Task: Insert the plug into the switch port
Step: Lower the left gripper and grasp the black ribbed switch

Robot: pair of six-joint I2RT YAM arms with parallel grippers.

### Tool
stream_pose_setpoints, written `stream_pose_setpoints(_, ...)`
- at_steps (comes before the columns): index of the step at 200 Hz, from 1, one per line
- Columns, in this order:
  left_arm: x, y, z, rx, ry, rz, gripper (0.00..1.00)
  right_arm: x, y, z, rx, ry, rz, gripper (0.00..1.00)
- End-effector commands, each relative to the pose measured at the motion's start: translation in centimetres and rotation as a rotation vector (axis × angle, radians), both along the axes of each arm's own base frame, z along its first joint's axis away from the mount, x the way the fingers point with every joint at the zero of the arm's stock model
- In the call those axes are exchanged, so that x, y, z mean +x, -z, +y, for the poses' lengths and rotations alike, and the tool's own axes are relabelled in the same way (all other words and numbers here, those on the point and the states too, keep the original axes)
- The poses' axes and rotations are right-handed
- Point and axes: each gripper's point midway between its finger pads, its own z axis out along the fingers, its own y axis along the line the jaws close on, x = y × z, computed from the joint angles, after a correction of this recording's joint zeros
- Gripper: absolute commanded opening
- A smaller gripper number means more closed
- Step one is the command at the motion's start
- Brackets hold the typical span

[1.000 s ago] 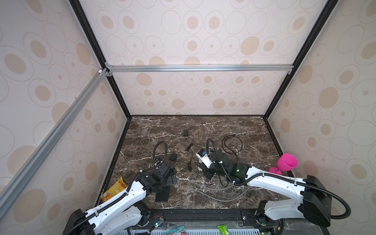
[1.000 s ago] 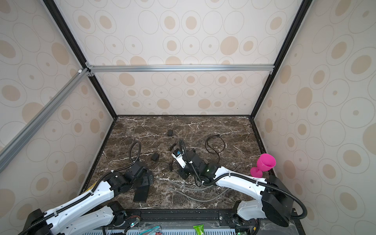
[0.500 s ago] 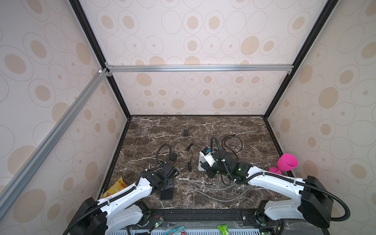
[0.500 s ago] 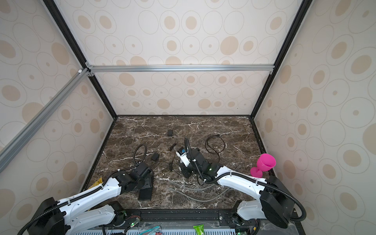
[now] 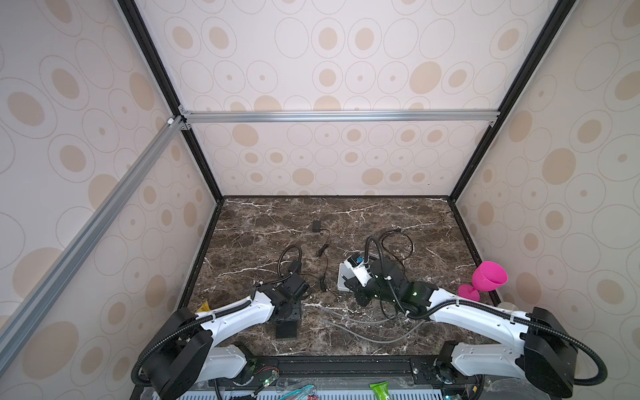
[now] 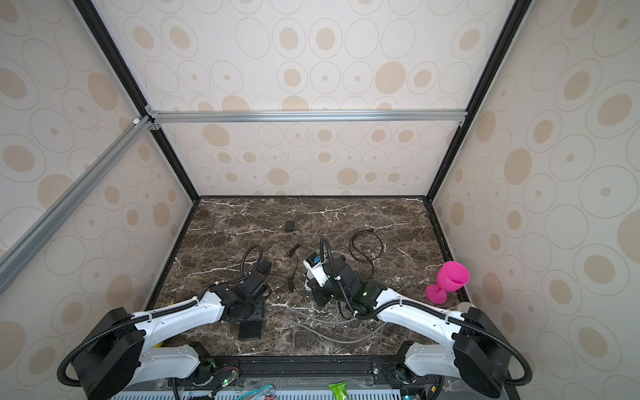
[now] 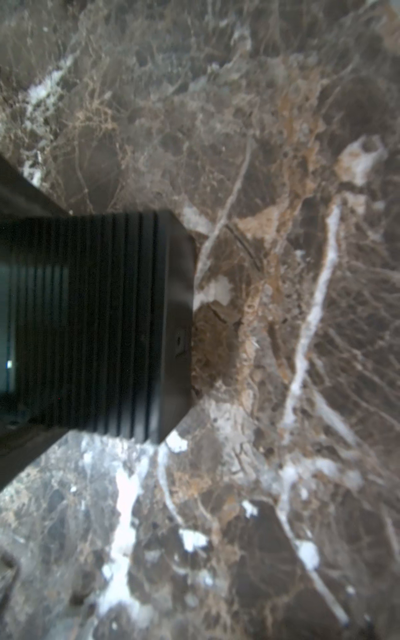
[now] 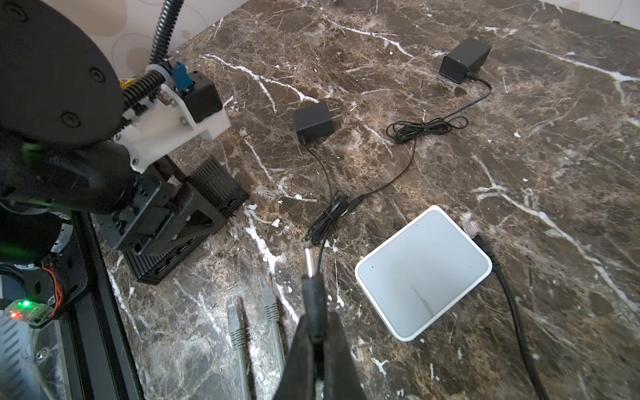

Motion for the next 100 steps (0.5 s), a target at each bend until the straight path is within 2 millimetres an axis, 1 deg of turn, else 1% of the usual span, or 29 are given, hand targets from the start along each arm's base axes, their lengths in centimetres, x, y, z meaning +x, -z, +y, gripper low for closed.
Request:
stream_pose_setpoints(1,1.2,-1.0,0.4,0.062,0.014,-0.020,0.44,-0.1,-0.7,-0.2,0.042,0.008,-0.011,0.00)
stream_pose_setpoints(8,1.6,-1.4,0.6,0.083,0.023,-0.033,0.39,-0.2,-0.6,-0.2,0.044,0.007,-0.011,0.00)
stream_pose_setpoints(14,2.3,-2.0,0.6,0.095,0.030,-0.051,0.39,-0.2,-0.7,-0.2,0.048,0.008,-0.011,0.00)
stream_pose_setpoints(21,3.0,-2.8,0.7,0.112,0.041,-0.073,0.34,-0.2,-0.7,-0.2,0.051,0.006,-0.012,0.00)
stream_pose_setpoints(30,4.1,-3.9,0.2,0.114,0.071,-0.100,0.30,-0.3,-0.7,-0.3,0.056,0.005,-0.014,0.00)
stream_pose_setpoints(46,6.2,-6.3,-1.6,0.083,0.158,-0.148,0.29,-0.4,-0.9,-0.3,0.065,0.003,-0.020,0.00)
stream_pose_setpoints(63,8.7,-9.9,-4.5,0.040,0.320,-0.228,0.28,-0.6,-1.0,-0.4,0.071,-0.006,-0.027,0.00)
stream_pose_setpoints(73,9.9,-12.0,-5.4,0.061,0.422,-0.280,0.28,-0.7,-1.1,-0.3,0.072,-0.010,-0.028,0.00)
stream_pose_setpoints(82,10.9,-13.5,-5.3,0.127,0.490,-0.326,0.27,-0.7,-1.1,-0.3,0.071,-0.012,-0.026,0.00)
stream_pose_setpoints(86,11.2,-14.0,-5.0,0.166,0.517,-0.340,0.25,-0.7,-1.1,-0.3,0.070,-0.015,-0.026,0.00)
stream_pose_setpoints(90,11.5,-14.4,-4.7,0.204,0.547,-0.353,0.22,-0.7,-1.1,-0.3,0.070,-0.016,-0.026,0.00)
stream_pose_setpoints(100,11.8,-14.8,-4.3,0.289,0.641,-0.368,0.20,-0.8,-1.0,-0.2,0.069,-0.021,-0.021,0.00)
